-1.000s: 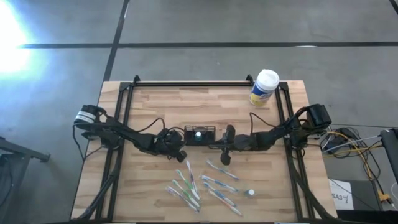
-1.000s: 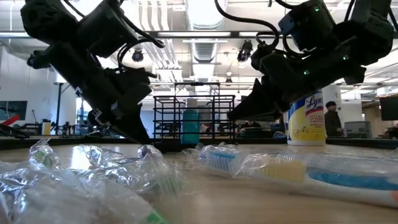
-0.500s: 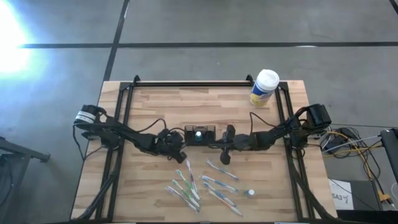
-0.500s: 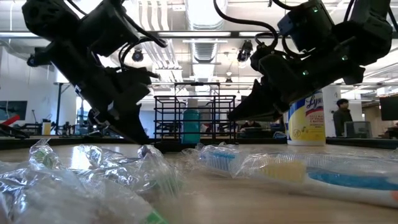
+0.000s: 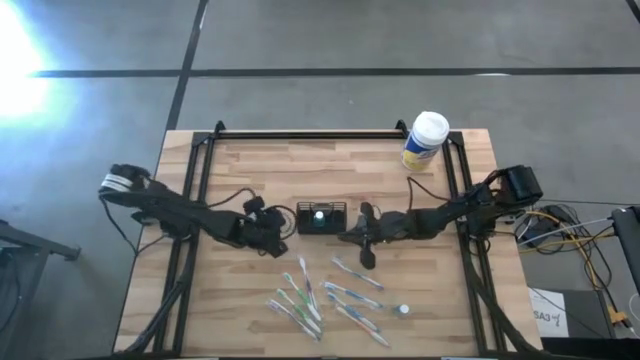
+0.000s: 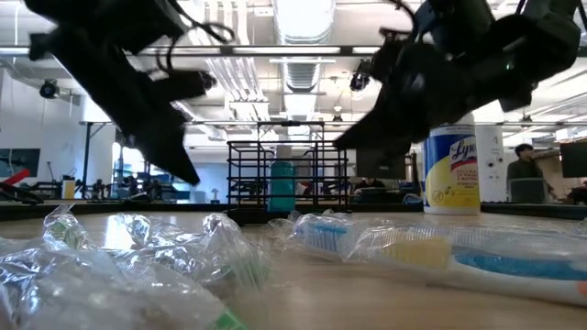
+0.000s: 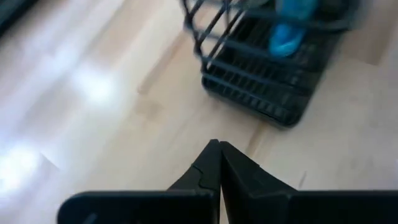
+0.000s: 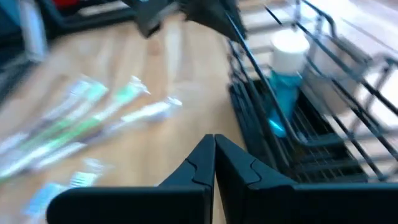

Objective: Pick & Place toothbrushing station
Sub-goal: Put the blue mouthwash into the black mesh organizer

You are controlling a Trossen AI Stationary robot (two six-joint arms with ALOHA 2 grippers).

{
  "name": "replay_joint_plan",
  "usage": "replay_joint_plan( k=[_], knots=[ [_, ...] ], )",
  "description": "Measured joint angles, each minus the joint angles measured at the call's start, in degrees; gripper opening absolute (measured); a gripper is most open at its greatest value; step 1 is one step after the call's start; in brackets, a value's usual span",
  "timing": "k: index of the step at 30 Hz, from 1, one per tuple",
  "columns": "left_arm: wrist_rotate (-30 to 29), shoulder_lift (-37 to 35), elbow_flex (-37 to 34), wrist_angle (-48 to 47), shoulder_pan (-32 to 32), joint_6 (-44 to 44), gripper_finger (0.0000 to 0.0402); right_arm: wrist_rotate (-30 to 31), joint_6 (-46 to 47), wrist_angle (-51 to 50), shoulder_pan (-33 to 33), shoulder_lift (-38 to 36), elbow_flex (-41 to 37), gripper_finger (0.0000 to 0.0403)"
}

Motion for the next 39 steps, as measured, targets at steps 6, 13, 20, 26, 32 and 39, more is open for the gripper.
replay_joint_plan(
  k=[6, 13, 20, 26, 32, 39],
  knots=[
    [-1.1, -12.8, -4.1, 0.5, -1.6, 12.5, 0.0003, -2.5, -0.6, -7.7, 1.3, -8.9, 0.8, 0.0008],
    [22.4, -29.8, -13.0, 11.8, -2.0, 32.8, 0.0003, -2.7, -4.2, -23.1, 6.2, -21.6, 4.4, 0.0008],
    [24.4, -44.7, -21.7, 22.6, -1.8, 35.8, 0.0003, 0.7, -1.9, -40.1, 12.6, -34.1, 10.1, 0.0008],
    [24.3, -55.3, -27.2, 23.6, -0.5, 30.1, 0.0003, 9.9, 15.6, -70.3, 19.6, -37.5, 20.4, 0.0008],
    [24.1, -58.2, -27.8, 24.0, -0.4, 28.1, 0.0003, 12.2, 35.7, -95.8, 27.2, -27.6, 32.2, 0.0008],
    [22.6, -58.2, -27.8, 24.1, -0.4, 28.1, 0.0003, 9.9, 50.2, -111.5, 33.5, -12.2, 44.3, 0.0008]
  ],
)
